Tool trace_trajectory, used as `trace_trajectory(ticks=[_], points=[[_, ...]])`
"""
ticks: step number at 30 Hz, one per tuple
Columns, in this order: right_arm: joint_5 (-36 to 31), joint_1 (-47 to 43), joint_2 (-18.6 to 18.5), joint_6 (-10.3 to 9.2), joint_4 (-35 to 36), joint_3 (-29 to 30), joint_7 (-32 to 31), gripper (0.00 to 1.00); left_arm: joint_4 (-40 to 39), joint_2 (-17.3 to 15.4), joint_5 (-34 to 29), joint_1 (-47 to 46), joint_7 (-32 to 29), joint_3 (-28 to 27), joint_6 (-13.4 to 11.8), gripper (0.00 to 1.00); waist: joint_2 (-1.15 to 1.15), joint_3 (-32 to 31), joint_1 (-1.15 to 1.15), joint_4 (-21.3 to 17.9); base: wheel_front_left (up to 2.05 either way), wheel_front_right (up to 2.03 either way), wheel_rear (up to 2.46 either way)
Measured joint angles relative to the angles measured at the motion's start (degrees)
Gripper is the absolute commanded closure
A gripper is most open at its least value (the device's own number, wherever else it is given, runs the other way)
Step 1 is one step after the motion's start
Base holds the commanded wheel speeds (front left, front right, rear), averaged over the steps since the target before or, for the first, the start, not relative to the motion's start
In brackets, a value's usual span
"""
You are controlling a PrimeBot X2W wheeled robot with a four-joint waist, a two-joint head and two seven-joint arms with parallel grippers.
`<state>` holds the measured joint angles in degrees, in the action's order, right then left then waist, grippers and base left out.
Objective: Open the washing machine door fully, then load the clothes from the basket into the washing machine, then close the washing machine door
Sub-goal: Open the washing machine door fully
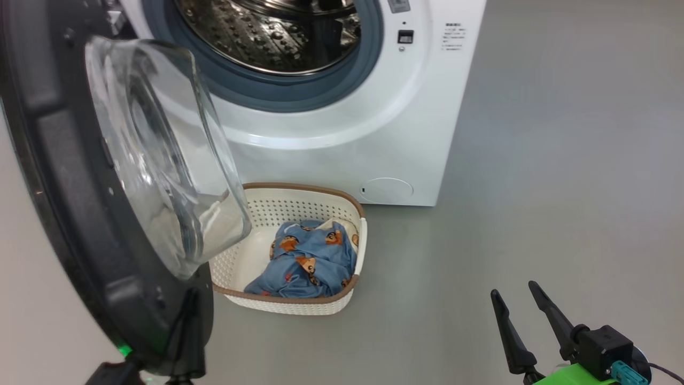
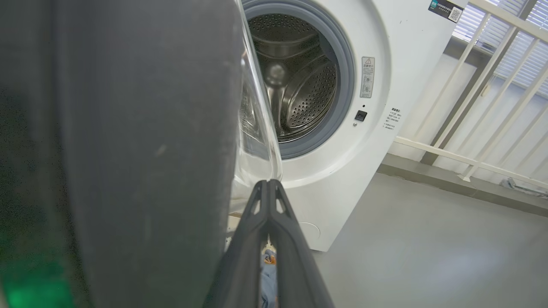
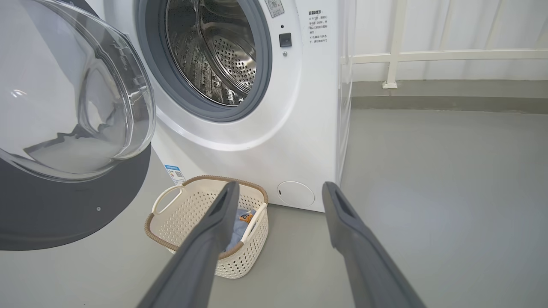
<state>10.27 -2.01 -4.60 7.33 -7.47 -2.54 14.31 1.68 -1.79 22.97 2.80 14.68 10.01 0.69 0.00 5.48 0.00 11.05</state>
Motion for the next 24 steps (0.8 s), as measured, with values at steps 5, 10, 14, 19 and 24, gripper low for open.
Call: trace_trajectory(ticks=[5, 10, 14, 19, 24], points=[[0.01, -0.15, 0.05, 0.00, -0.02, -0.16, 0.00, 0.00, 0.10, -0.01, -0.01, 1.37, -0.05, -4.72, -0.90, 1.00, 0.00, -0.85, 0.00, 2.08, 0.00, 0.00, 0.00], [0.01, -0.17, 0.13, 0.00, -0.07, -0.43, 0.00, 0.00, -0.10, 0.00, 0.00, 2.04, -0.05, -8.06, -3.12, 1.00, 0.00, -1.48, 0.00, 3.52, 0.00, 0.00, 0.00], [0.01, -0.22, 0.24, 0.00, -0.18, -0.54, 0.00, 0.00, -0.24, 0.02, 0.45, 2.75, -0.05, -11.93, -3.80, 1.00, 0.00, -1.94, 0.00, 4.35, 0.00, 0.00, 0.00], [0.08, -0.24, 0.19, 0.00, -0.24, -0.79, 0.00, 0.00, 0.64, 0.04, 0.49, 2.55, -0.09, -16.79, -3.92, 1.00, 0.00, -1.77, 0.00, 4.19, 0.00, 0.00, 0.00], [0.32, -0.23, -0.27, 0.00, -0.29, -0.85, 0.01, 0.00, 4.15, 0.19, -0.08, -0.64, -0.07, -22.58, -1.23, 1.00, 0.00, -1.03, 0.00, 3.39, 0.00, 0.00, 0.00]])
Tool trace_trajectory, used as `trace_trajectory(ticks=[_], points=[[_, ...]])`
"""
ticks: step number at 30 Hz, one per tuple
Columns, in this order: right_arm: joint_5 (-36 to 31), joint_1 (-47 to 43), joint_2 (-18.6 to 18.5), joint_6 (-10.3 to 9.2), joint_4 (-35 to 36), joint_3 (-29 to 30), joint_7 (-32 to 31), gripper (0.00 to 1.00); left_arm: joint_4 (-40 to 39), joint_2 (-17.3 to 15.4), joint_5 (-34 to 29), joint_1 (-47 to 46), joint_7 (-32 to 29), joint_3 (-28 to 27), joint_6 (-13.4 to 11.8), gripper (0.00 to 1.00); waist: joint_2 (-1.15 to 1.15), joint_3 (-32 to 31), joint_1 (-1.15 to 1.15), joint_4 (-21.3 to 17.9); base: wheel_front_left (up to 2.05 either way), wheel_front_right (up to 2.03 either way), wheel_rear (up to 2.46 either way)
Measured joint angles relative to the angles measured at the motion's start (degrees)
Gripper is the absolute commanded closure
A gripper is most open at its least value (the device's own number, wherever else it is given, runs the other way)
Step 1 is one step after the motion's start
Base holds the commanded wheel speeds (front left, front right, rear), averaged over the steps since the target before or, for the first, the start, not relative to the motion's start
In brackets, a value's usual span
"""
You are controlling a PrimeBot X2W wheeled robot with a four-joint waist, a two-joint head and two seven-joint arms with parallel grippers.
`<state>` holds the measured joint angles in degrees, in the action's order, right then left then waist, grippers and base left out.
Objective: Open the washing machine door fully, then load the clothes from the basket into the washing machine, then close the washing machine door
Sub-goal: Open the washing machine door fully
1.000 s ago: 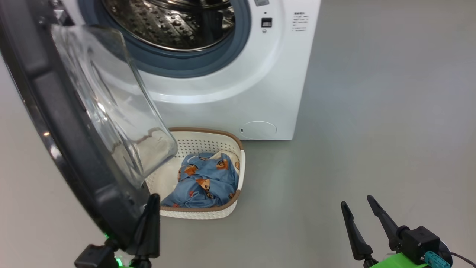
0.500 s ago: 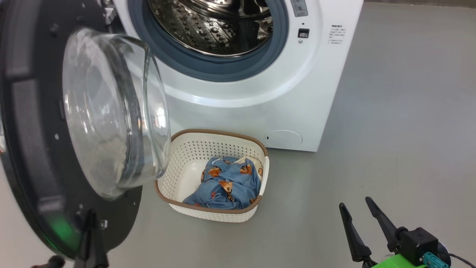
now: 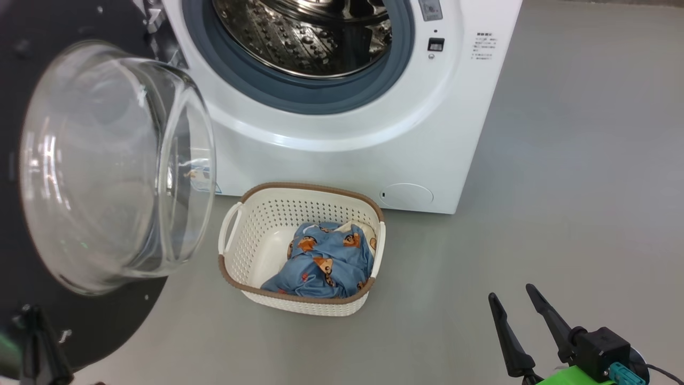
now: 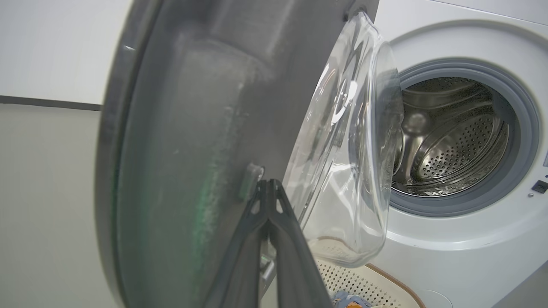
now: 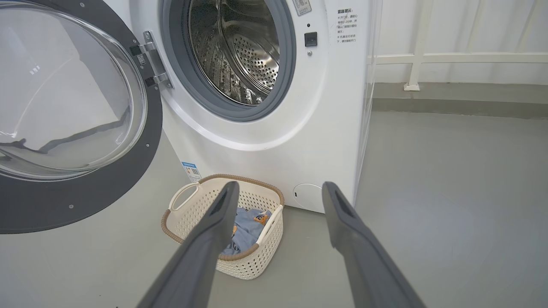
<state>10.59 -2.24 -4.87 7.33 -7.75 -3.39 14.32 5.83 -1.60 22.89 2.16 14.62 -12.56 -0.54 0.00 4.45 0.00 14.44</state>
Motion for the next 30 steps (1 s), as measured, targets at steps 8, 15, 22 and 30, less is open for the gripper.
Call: trace_trajectory(ticks=[8, 15, 22, 30], points=[[0.18, 0.15, -0.91, 0.00, -0.07, 0.01, -0.01, 0.00, 6.37, 0.00, -0.21, -6.71, 0.03, -7.71, 2.82, 1.00, 0.00, 2.15, 0.00, -1.36, 0.00, 0.00, 0.00], [0.27, 0.35, -1.89, 0.00, 0.16, 0.25, -0.01, 0.00, 9.95, -0.01, 0.08, -12.67, 0.01, -17.92, 2.48, 1.00, 0.00, 4.29, 0.00, -2.11, 0.00, 0.00, 0.00], [0.59, 1.59, -2.76, 0.00, 1.11, 0.25, -0.09, 0.00, 16.11, -2.53, 0.02, -18.95, 0.03, -23.18, 4.43, 1.00, 0.00, 6.44, 0.01, -2.10, 0.00, 0.00, 0.00], [0.59, 2.92, -4.54, 0.00, 3.41, 0.26, -0.97, 0.00, 22.61, -5.25, -1.43, -25.25, 0.09, -26.64, 5.86, 1.00, 0.00, 9.49, 0.01, -2.31, 0.00, 0.00, 0.00]])
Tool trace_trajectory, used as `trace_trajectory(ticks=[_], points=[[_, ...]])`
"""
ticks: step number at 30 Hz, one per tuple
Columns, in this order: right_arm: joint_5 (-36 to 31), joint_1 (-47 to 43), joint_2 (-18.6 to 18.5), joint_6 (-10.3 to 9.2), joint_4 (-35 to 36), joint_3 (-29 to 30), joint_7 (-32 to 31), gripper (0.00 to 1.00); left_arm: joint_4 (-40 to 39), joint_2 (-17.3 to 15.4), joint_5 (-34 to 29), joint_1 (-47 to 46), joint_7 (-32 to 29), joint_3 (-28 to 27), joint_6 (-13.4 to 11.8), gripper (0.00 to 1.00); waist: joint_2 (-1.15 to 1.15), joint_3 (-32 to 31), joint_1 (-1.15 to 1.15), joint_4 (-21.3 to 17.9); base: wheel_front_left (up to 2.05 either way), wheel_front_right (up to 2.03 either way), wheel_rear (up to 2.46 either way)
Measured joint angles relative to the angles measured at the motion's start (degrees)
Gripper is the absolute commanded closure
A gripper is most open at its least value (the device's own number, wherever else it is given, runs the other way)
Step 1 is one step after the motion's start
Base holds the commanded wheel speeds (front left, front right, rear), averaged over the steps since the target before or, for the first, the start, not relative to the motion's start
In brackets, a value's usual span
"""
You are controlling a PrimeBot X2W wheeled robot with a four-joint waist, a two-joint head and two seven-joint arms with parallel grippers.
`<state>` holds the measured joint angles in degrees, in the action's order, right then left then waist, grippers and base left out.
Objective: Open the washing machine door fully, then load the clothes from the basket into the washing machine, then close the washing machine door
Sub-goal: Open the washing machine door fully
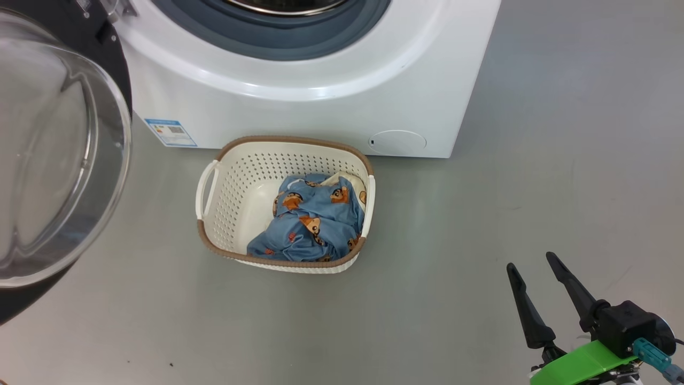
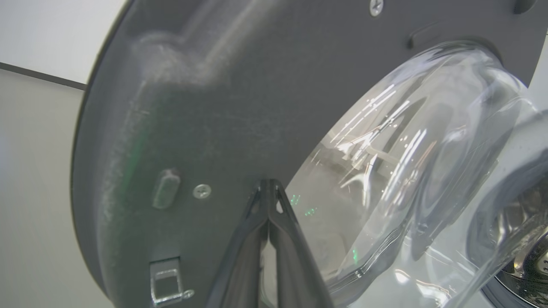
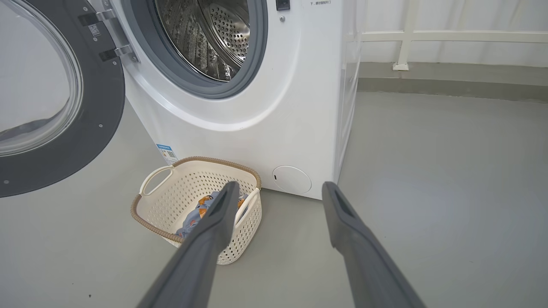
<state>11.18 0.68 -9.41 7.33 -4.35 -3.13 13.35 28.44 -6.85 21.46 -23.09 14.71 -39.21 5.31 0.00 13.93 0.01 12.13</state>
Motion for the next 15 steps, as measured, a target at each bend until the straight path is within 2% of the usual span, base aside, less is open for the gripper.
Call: trace_trajectory(ticks=[8, 15], points=[[0.08, 0.21, -0.03, 0.00, 0.49, 0.01, -0.26, 0.00, 3.13, -0.71, -2.41, -3.44, 0.00, -3.85, 0.57, 1.00, 0.00, 1.15, 0.00, -0.58, 0.00, 0.00, 0.00], [0.09, 0.58, 0.04, 0.00, 0.52, -0.02, -0.42, 0.00, 2.82, -0.49, -4.89, -4.08, 0.00, -5.60, 1.52, 1.00, 0.00, 0.66, -0.01, -0.53, 0.00, 0.00, 0.00]])
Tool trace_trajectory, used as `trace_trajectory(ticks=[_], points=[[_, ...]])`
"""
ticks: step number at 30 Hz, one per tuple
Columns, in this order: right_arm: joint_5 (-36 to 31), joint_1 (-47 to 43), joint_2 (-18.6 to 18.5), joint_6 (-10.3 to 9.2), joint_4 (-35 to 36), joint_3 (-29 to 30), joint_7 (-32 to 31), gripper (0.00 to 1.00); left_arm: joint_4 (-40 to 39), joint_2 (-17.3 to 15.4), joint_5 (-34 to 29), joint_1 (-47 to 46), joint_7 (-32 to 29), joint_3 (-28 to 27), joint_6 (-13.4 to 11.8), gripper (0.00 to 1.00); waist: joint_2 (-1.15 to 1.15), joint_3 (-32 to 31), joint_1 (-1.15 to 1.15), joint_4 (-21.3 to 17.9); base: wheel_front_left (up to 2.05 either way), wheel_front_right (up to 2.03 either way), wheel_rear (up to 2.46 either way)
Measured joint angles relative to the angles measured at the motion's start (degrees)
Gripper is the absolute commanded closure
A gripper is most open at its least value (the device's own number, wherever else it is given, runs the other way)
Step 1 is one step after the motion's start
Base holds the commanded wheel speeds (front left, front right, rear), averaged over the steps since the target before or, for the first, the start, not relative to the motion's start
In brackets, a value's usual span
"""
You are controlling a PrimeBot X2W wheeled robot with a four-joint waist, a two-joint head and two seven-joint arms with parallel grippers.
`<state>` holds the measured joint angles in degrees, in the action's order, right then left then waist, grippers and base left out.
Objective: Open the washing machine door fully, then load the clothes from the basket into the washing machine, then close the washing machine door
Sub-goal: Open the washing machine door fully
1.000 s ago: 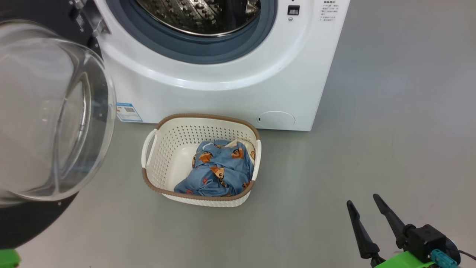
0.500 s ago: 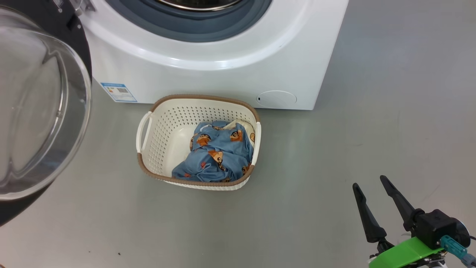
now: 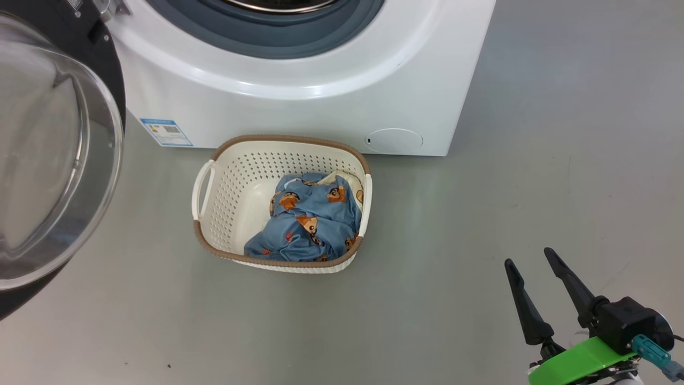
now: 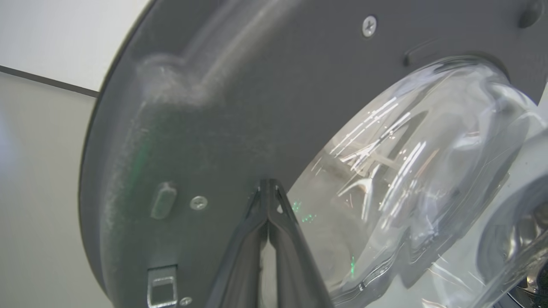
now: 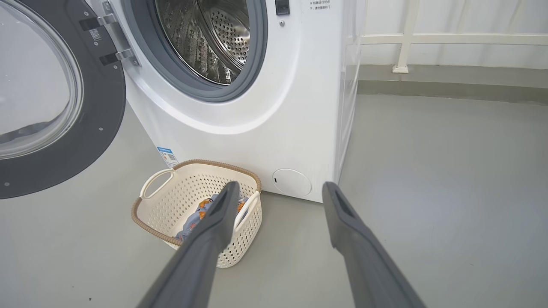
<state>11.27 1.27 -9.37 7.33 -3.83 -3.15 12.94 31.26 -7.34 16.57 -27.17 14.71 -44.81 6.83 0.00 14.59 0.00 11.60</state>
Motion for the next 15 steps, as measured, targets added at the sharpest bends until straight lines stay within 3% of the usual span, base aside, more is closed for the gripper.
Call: trace_trajectory(ticks=[5, 15], points=[[0.09, -0.01, 0.55, 0.00, -0.65, -0.02, 0.04, 0.00, -5.34, 2.37, -0.89, 0.58, 0.00, 0.05, 0.46, 1.00, 0.00, -1.17, 0.00, 0.28, 0.00, 0.00, 0.00], [0.11, -0.02, 1.79, 0.00, -2.08, -0.55, 0.63, 0.00, -15.80, 5.79, 0.52, 9.56, 0.00, 6.62, 0.48, 1.00, 0.00, -3.30, 0.00, 1.06, 0.00, 0.00, 0.00]])
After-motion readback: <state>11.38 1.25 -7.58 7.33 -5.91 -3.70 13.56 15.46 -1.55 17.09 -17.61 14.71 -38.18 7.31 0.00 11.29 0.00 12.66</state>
